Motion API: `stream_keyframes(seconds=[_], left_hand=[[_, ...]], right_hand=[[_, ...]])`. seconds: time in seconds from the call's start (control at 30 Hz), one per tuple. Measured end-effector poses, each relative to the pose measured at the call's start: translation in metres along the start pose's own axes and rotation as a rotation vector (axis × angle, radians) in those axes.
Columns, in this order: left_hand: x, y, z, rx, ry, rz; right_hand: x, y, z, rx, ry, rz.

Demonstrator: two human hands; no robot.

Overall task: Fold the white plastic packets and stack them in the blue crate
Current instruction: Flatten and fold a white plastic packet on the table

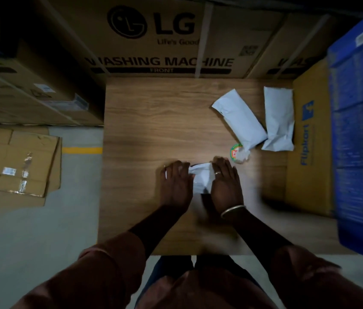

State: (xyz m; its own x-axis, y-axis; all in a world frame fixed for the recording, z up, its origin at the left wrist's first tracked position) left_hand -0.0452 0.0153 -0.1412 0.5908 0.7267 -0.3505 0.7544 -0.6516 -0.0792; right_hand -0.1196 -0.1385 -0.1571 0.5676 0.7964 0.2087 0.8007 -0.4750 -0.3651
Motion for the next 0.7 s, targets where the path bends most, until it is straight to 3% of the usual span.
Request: stream_keyframes(seconds=[0.2,0.37,0.7], left_hand=[[0.012,-0.002,0.024,0.058,0.037,0.003],[0.006,-0.003,0.031,-0.021,-0.018,-0.081],[0.003,0.002,0.048,-0.072,-0.005,-0.139]], right_hand=[[0.025,0.012,-0.007,-0.145,0.159,-0.101],[0.021,0.009,0.016,-0.106,0.056,-0.203],[0.026,0.012,0.029,-0.212,-0.01,-0.156]])
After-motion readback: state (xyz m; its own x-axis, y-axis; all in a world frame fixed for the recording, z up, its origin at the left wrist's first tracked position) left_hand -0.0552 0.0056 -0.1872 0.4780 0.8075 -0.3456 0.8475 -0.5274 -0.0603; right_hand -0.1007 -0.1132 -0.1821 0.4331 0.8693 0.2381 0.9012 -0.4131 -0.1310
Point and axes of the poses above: each hand's wrist, its own y-axis towards the middle knuckle, its own z-axis out of the palm, x = y × z, the point moved 4 cm from there along y, towards the middle knuckle, and after that the axes turned 10 degrees about z, right-handed, at the moved point
